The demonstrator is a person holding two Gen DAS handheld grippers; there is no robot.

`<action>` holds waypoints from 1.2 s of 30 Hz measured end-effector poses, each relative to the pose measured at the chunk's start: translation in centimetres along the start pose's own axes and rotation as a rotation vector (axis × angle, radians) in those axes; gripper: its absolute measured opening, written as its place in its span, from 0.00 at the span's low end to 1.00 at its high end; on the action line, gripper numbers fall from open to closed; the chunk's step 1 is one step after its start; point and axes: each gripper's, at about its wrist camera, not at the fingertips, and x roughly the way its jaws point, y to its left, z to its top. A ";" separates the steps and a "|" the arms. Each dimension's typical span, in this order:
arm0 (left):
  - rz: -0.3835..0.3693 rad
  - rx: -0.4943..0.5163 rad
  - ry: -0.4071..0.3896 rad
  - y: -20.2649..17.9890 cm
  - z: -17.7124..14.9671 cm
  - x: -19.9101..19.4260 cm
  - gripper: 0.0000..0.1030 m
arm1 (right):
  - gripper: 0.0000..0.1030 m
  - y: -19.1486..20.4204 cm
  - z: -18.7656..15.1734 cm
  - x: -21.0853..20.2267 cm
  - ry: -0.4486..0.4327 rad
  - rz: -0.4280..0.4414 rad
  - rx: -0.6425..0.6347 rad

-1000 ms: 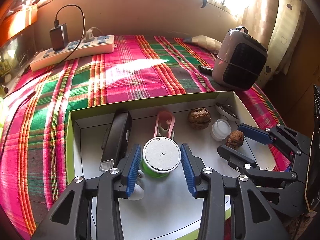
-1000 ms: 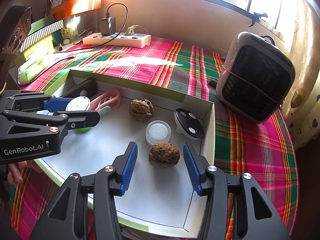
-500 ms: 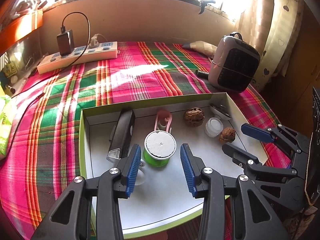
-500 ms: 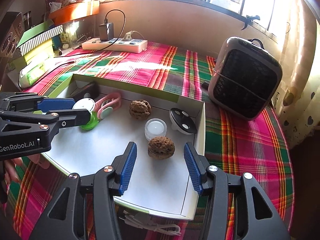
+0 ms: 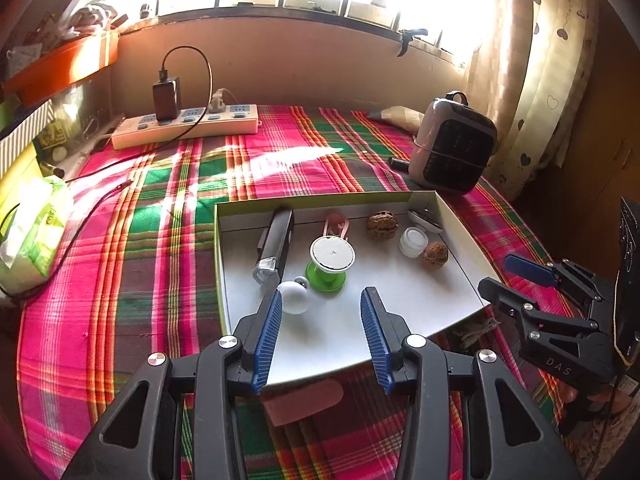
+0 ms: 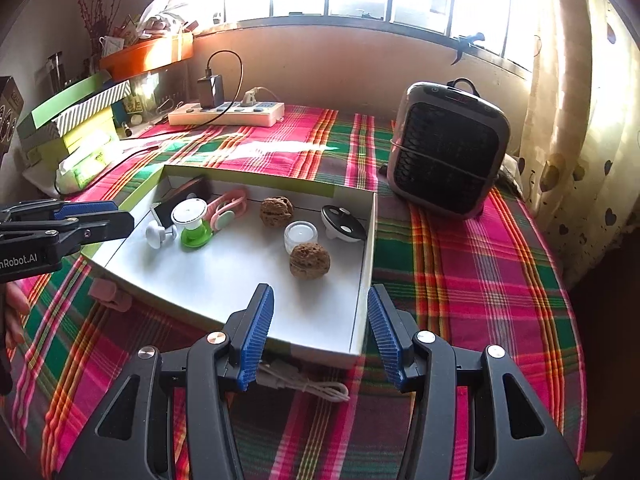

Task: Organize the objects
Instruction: 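Withdraw left tool toward pink hair clip while right tool moves toward white cable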

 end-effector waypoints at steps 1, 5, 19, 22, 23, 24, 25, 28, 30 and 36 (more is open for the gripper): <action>0.004 -0.001 -0.006 0.1 -0.3 -0.4 0.39 | 0.49 -0.2 -0.2 -0.4 -0.006 0.001 0.005; 0.026 -0.013 -0.042 1.0 -1.6 -2.4 0.39 | 0.49 -1.2 -1.4 -1.9 -0.017 -0.011 0.029; -0.019 -0.079 0.029 3.5 -6.7 -1.6 0.39 | 0.49 -1.4 -4.7 -0.2 0.073 0.075 0.033; -0.039 -0.068 0.035 3.1 -7.1 -1.0 0.39 | 0.49 -1.1 -4.9 0.2 0.086 0.088 0.014; -0.041 -0.069 0.036 3.1 -7.2 -0.9 0.39 | 0.49 -1.1 -4.9 0.4 0.093 0.099 0.012; -0.037 -0.073 0.039 3.2 -7.2 -0.7 0.39 | 0.49 -1.0 -4.9 0.5 0.097 0.111 0.008; -0.034 -0.074 0.043 3.1 -7.3 -0.5 0.39 | 0.49 -0.9 -4.9 0.5 0.100 0.124 0.001; -0.029 -0.064 0.039 2.9 -7.3 -0.2 0.39 | 0.49 -0.3 -4.9 0.6 0.109 0.142 -0.033; -0.044 -0.057 0.041 2.7 -7.3 -0.2 0.39 | 0.49 0.1 -5.1 0.5 0.112 0.178 -0.053; -0.048 -0.023 0.042 2.5 -7.2 -0.1 0.39 | 0.49 0.7 -5.3 -0.3 0.113 0.262 -0.065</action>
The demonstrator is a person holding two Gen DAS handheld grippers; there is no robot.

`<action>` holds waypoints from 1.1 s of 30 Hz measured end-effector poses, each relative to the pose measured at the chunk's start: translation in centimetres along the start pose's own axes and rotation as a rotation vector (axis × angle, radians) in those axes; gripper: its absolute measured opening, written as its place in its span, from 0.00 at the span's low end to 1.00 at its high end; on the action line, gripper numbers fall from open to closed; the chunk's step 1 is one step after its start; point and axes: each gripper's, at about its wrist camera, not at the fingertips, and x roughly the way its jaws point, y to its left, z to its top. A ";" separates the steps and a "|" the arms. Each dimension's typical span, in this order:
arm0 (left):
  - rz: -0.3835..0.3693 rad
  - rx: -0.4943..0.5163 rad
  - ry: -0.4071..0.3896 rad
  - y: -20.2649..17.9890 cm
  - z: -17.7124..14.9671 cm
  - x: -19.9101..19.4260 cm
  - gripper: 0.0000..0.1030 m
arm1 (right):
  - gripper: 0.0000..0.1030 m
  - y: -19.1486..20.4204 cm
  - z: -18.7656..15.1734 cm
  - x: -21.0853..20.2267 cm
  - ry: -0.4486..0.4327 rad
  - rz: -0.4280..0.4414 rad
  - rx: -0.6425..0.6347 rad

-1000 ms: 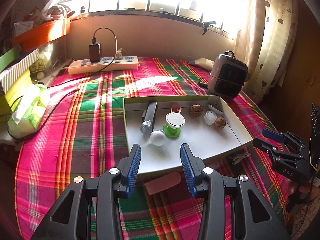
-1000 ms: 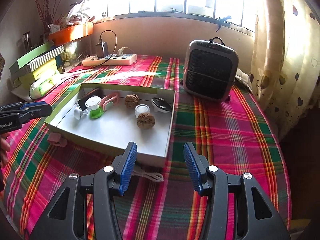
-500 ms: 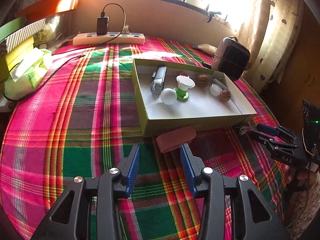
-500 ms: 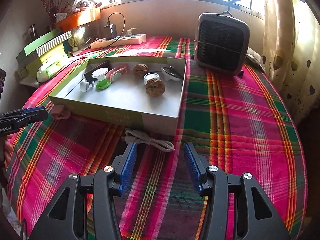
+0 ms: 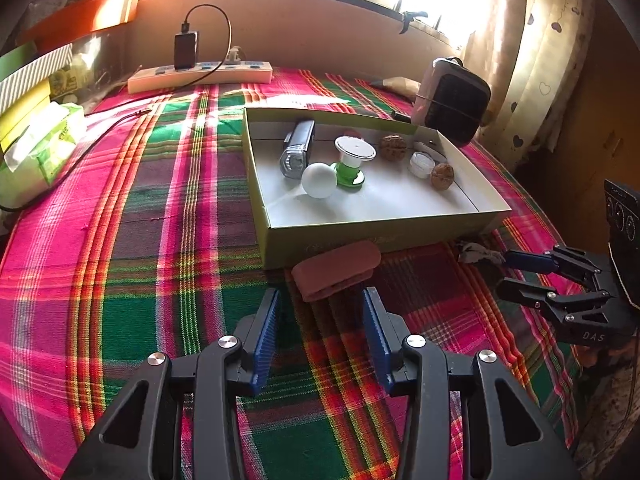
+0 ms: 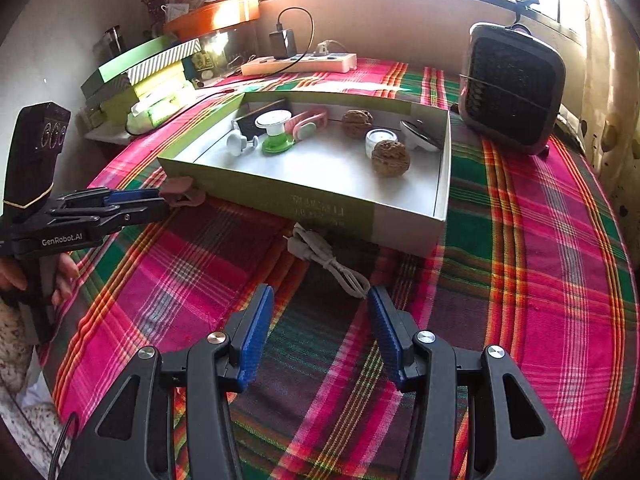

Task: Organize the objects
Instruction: 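Withdraw left tool toward pink hair clip while right tool moves toward white cable, then close left tool on pink hair clip while right tool grasps white USB cable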

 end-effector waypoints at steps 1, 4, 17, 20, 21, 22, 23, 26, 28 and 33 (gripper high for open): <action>-0.001 0.000 -0.001 0.1 0.1 0.0 0.39 | 0.49 -0.1 0.1 0.0 -0.007 -0.016 0.006; -0.009 0.001 -0.001 0.2 0.4 0.3 0.39 | 0.49 -0.3 0.8 0.4 -0.007 -0.080 0.014; -0.153 0.129 0.049 -2.9 -0.4 0.4 0.39 | 0.49 2.1 1.3 1.8 0.047 0.020 -0.096; -0.134 0.184 0.045 -3.7 -0.6 0.1 0.39 | 0.49 2.5 1.1 1.7 0.054 0.020 -0.112; -0.113 0.189 0.038 -3.6 -0.6 0.1 0.39 | 0.49 2.5 1.0 1.7 0.055 0.014 -0.112; -0.104 0.187 0.036 -3.5 -0.5 0.1 0.39 | 0.49 2.5 1.0 1.7 0.054 0.007 -0.106; -0.104 0.179 0.038 -3.2 -0.3 0.1 0.39 | 0.49 2.4 1.0 1.7 0.052 -0.003 -0.099; -0.098 0.169 0.041 -2.9 0.1 0.5 0.39 | 0.49 2.6 1.2 1.9 0.047 -0.034 -0.084; -0.084 0.181 0.042 -3.1 0.3 0.7 0.39 | 0.49 2.9 1.4 2.2 0.042 -0.060 -0.086; -0.073 0.233 0.058 -4.2 0.6 1.4 0.39 | 0.49 3.2 1.9 2.6 0.036 -0.068 -0.079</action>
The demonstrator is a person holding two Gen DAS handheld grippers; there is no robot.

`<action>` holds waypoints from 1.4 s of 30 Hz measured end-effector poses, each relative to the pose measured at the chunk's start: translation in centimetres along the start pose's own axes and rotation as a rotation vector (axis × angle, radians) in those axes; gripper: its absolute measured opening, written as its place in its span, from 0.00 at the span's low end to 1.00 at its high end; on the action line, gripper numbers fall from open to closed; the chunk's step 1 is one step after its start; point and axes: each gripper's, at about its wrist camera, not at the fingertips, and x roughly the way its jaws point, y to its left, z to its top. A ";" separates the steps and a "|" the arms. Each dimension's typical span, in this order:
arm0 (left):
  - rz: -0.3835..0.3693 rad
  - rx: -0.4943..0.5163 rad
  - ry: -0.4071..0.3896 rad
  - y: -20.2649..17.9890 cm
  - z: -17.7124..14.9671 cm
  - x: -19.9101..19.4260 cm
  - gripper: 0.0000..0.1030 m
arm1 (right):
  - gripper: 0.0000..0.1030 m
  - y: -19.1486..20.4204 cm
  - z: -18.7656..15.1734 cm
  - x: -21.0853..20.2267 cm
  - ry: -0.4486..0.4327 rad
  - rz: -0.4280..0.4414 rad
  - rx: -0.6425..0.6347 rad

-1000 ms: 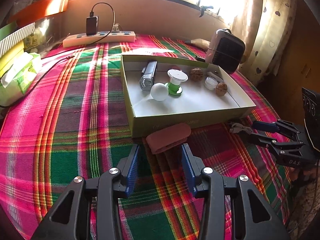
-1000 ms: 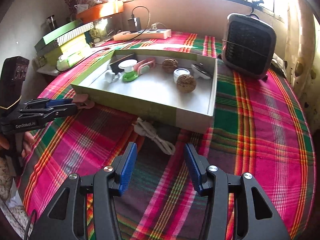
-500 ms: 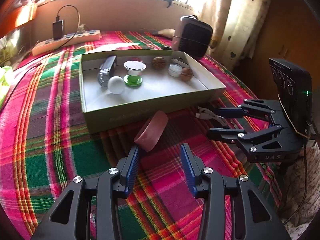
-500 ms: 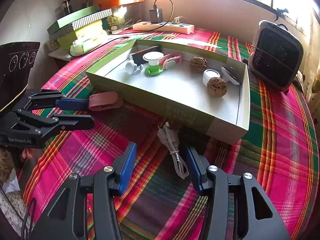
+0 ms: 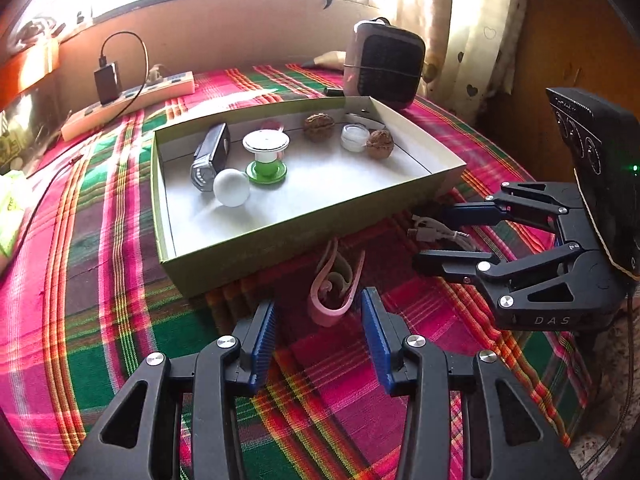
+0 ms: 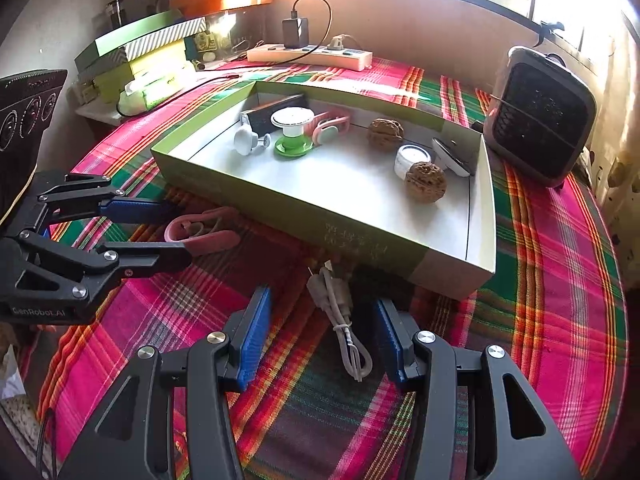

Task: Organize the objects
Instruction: 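Close left tool on pink hair clip while right tool grasps white USB cable, then lift pink hair clip in left tool while right tool lifts white cable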

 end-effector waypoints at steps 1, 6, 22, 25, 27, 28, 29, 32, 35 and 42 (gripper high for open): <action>-0.003 0.001 -0.001 -0.1 0.2 0.1 0.39 | 0.49 0.0 0.1 0.1 -0.001 0.000 0.003; 0.035 0.031 0.013 -1.0 1.0 1.0 0.39 | 0.49 0.1 0.2 0.2 -0.001 -0.012 0.008; 0.128 -0.047 -0.007 -1.7 1.0 1.4 0.28 | 0.29 0.6 -0.2 -0.1 -0.026 -0.009 0.009; 0.126 -0.064 -0.007 -1.6 0.9 1.2 0.22 | 0.21 0.8 -0.2 -0.1 -0.028 -0.002 0.008; 0.126 -0.072 -0.009 -1.6 0.8 1.2 0.22 | 0.20 1.0 -0.2 -0.2 -0.029 -0.001 0.008; 0.128 -0.073 -0.008 -1.7 0.8 1.1 0.22 | 0.20 1.1 -0.1 -0.2 -0.029 -0.005 0.008; 0.130 -0.072 -0.008 -1.8 0.7 1.1 0.21 | 0.20 1.1 -0.1 -0.2 -0.029 -0.007 0.009; 0.136 -0.076 -0.014 -1.9 0.6 1.0 0.21 | 0.20 1.1 -0.2 -0.2 -0.029 -0.008 0.014; 0.131 -0.090 -0.017 -1.7 0.6 1.0 0.21 | 0.19 1.2 -0.2 -0.2 -0.029 -0.014 0.016; 0.136 -0.089 -0.017 -1.9 0.5 1.0 0.21 | 0.19 1.2 -0.2 -0.2 -0.030 -0.019 0.025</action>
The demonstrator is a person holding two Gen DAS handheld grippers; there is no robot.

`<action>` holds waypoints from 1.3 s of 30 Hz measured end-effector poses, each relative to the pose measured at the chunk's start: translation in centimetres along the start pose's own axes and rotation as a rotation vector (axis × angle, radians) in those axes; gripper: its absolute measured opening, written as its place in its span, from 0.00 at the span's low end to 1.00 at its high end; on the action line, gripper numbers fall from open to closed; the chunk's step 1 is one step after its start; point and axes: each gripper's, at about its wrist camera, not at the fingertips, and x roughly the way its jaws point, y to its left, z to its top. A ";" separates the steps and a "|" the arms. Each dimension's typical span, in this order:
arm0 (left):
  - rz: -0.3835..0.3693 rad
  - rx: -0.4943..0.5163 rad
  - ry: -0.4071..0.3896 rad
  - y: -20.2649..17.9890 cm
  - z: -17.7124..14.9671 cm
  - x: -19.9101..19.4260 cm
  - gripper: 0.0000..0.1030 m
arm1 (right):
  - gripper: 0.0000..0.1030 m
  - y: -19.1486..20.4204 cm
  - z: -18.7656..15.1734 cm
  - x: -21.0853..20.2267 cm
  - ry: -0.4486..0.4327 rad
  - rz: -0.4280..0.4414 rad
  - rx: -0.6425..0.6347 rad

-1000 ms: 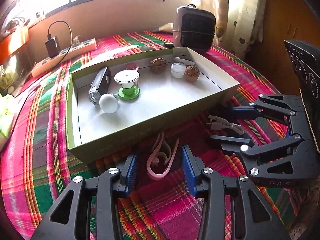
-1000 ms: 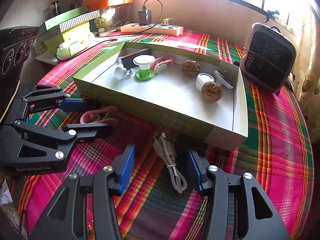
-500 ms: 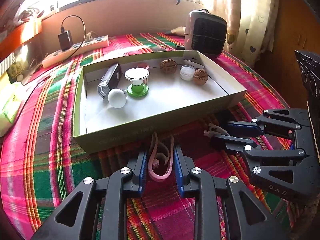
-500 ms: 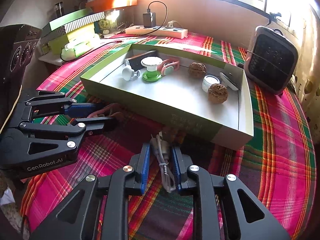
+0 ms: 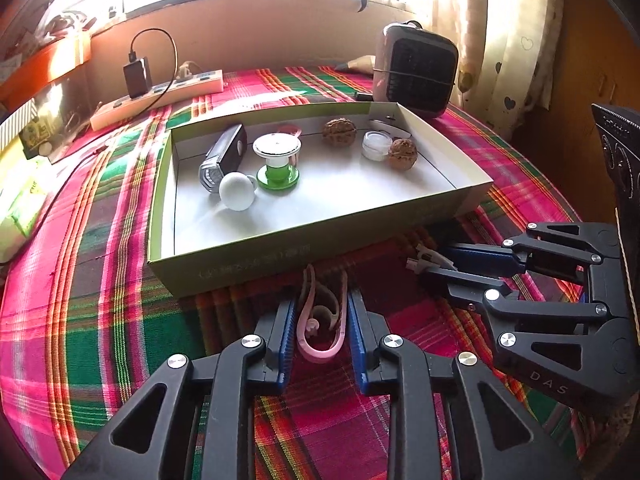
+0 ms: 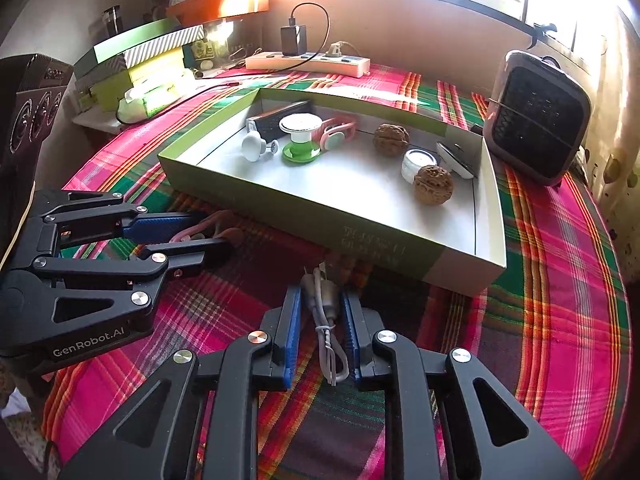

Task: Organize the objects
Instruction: 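Lift pink hair clip in left tool while right tool lifts white cable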

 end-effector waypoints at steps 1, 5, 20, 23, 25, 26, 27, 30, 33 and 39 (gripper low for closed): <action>-0.001 -0.001 0.000 0.0 0.0 0.0 0.21 | 0.19 0.0 0.0 0.0 0.000 0.000 0.001; 0.001 -0.009 -0.001 0.1 -0.1 -0.1 0.21 | 0.20 0.0 0.0 0.0 0.000 0.000 0.001; 0.042 -0.025 -0.001 -0.3 -0.2 -0.2 0.22 | 0.19 0.0 0.0 0.0 0.000 -0.008 0.031; 0.046 -0.036 -0.001 -0.3 -0.2 -0.2 0.22 | 0.19 0.0 -0.1 -0.1 0.000 -0.008 0.039; 0.050 -0.041 0.000 -0.3 -0.2 -0.2 0.22 | 0.19 -0.1 -0.1 -0.1 0.000 -0.005 0.050; 0.050 -0.043 0.001 -0.3 -0.2 -0.3 0.22 | 0.19 -0.1 -0.1 -0.1 -0.001 -0.003 0.054; 0.051 -0.042 0.002 -0.3 -0.2 -0.3 0.22 | 0.19 -0.1 -0.2 -0.1 -0.002 -0.001 0.056; 0.047 -0.048 0.002 -0.3 -0.2 -0.3 0.22 | 0.19 -0.1 -0.2 -0.2 -0.002 0.000 0.060; 0.059 -0.049 -0.003 -0.4 -0.3 -0.4 0.21 | 0.19 -0.2 -0.2 -0.2 -0.002 0.001 0.068; 0.056 -0.055 -0.020 -0.3 0.0 -1.1 0.21 | 0.19 -0.5 -0.2 -0.4 -0.004 0.009 0.088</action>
